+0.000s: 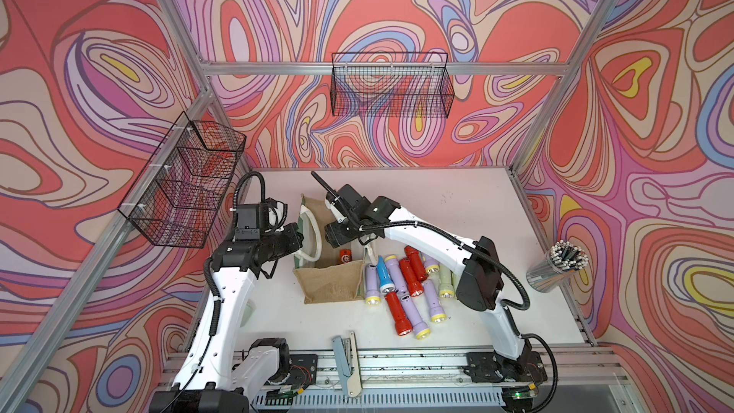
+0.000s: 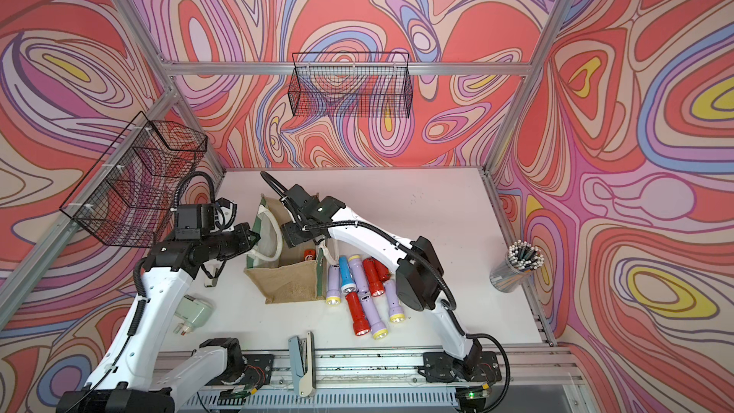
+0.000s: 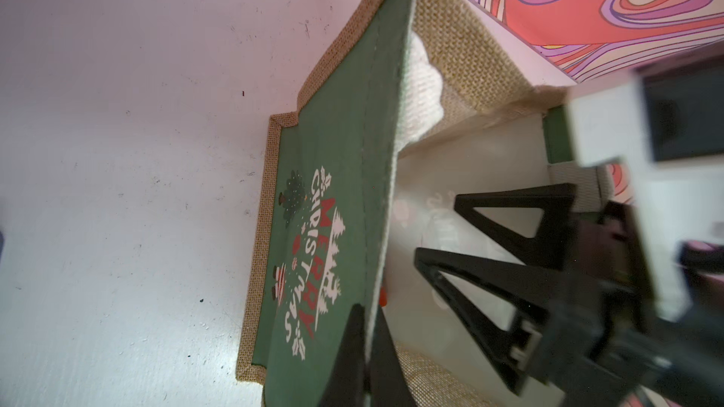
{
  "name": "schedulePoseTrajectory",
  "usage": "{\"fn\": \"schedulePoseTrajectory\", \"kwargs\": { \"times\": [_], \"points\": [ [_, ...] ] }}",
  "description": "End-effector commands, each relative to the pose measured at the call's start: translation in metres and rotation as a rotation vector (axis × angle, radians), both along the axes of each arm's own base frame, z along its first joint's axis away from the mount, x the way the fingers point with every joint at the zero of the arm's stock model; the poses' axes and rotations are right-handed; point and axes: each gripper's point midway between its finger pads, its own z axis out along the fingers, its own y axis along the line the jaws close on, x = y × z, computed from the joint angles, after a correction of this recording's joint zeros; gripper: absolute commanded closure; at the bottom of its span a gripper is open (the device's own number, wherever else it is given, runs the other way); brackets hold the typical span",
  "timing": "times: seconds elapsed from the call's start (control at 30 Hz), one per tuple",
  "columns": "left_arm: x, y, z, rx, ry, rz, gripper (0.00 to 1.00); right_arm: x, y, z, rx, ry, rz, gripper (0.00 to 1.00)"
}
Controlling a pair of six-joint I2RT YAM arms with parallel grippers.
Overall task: Put the flashlights into the tote bags
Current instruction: Place the flashlight in the canvas bag.
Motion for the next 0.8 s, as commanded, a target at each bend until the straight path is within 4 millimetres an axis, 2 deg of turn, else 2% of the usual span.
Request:
{"fn": "schedulePoseTrajectory", "kwargs": {
  "times": [0.0, 0.13, 0.2, 0.3, 0.4, 0.47, 0.57, 0.67, 0.77],
  "points": [
    [0.001, 0.004, 0.008, 0.014, -0.011, 0.013, 1.0, 0.006, -0.01, 0.041, 0.029, -0.111, -0.011, 0.27],
    [0.001, 0.004, 0.01, 0.021, -0.017, 0.01, 1.0, 0.015, -0.033, 0.066, 0.012, -0.218, -0.066, 0.28],
    [0.002, 0.002, 0.01, 0.009, -0.015, -0.002, 1.0, 0.021, -0.051, 0.078, -0.002, -0.274, -0.106, 0.28],
    [0.002, -0.002, 0.008, -0.003, -0.005, -0.02, 1.0, 0.034, -0.083, 0.09, -0.027, -0.306, -0.187, 0.28],
    [0.001, -0.001, 0.005, -0.002, 0.002, -0.02, 1.0, 0.045, -0.128, 0.094, -0.044, -0.298, -0.299, 0.29],
    [0.001, -0.002, 0.005, -0.006, -0.001, -0.022, 1.0, 0.05, -0.163, 0.093, -0.053, -0.279, -0.385, 0.3],
    [0.001, -0.004, 0.007, -0.01, -0.007, -0.033, 1.0, 0.049, -0.221, 0.075, -0.11, -0.204, -0.517, 0.32],
    [0.001, -0.003, 0.007, -0.003, -0.004, -0.033, 1.0, 0.039, -0.276, 0.054, -0.191, -0.138, -0.649, 0.33],
    [0.0, -0.003, 0.007, -0.002, -0.001, -0.034, 1.0, 0.02, -0.318, 0.035, -0.242, -0.08, -0.751, 0.33]
  ]
}}
